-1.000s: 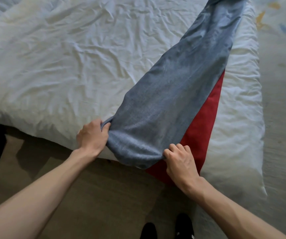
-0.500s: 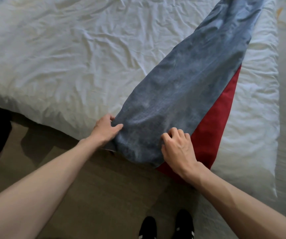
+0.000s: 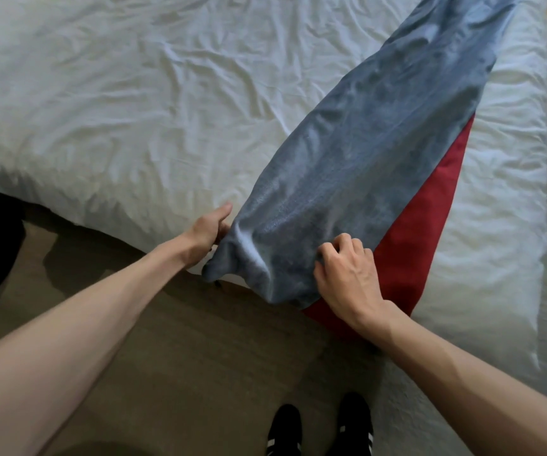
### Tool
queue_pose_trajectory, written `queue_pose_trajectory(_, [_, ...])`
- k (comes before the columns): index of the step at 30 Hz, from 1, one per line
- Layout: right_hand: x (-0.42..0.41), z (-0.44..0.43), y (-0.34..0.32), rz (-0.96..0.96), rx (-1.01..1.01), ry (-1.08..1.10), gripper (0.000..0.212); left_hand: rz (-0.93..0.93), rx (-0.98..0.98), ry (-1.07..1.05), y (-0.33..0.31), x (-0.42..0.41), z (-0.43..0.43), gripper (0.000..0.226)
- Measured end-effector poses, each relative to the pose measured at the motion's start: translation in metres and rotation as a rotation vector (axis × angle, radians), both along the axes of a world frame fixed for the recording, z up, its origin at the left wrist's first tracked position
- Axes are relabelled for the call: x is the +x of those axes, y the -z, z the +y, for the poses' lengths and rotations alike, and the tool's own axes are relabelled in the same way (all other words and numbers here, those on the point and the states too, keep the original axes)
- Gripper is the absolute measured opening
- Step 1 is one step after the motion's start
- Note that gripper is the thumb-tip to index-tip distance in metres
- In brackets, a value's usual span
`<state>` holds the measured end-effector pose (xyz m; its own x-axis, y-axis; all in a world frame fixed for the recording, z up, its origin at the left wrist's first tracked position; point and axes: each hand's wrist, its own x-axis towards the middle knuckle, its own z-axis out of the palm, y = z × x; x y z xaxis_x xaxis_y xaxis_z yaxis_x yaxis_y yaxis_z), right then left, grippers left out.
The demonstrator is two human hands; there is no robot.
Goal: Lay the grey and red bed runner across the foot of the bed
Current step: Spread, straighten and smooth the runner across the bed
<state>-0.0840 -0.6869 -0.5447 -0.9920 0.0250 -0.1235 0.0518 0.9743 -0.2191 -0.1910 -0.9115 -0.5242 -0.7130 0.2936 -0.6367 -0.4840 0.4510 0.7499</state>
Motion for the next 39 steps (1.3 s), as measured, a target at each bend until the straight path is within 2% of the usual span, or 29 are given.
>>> queue_pose_trajectory(2, [0.001,0.000,0.000,0.004,-0.012,0.013,0.024,-0.003,-0.103,-0.001,0.003,0.002,-0.002,0.070])
queue_pose_trajectory(5, [0.002,-0.001,-0.001,0.000,-0.013,0.011,0.024,0.036,-0.224,0.041,0.007,0.009,0.005,0.030])
queue_pose_trajectory(8, [0.004,0.000,-0.001,-0.004,-0.022,0.014,0.024,0.122,-0.304,0.092,0.017,0.018,0.005,0.012])
queue_pose_trajectory(11, [0.005,0.000,0.001,-0.002,-0.032,0.015,0.025,0.177,-0.375,0.076,0.021,0.030,0.003,0.025])
queue_pose_trajectory(13, [0.005,0.000,0.001,-0.003,-0.036,0.015,0.024,0.331,-0.479,0.029,0.022,0.033,0.000,0.015])
queue_pose_trajectory(16, [0.006,0.000,0.002,-0.004,-0.036,0.007,0.024,0.522,-0.527,-0.113,0.019,0.034,-0.006,0.005])
queue_pose_trajectory(23, [0.006,0.001,0.002,-0.021,-0.027,0.010,0.025,0.708,-0.742,-0.410,0.008,0.015,-0.033,0.013])
queue_pose_trajectory(28, [0.007,0.004,0.003,-0.007,-0.055,-0.010,0.024,0.699,-0.932,-0.475,-0.001,-0.017,-0.052,0.017])
queue_pose_trajectory(39, [0.009,0.010,0.006,0.001,-0.087,-0.065,0.025,0.423,-1.141,-0.192,0.017,-0.024,-0.062,0.008])
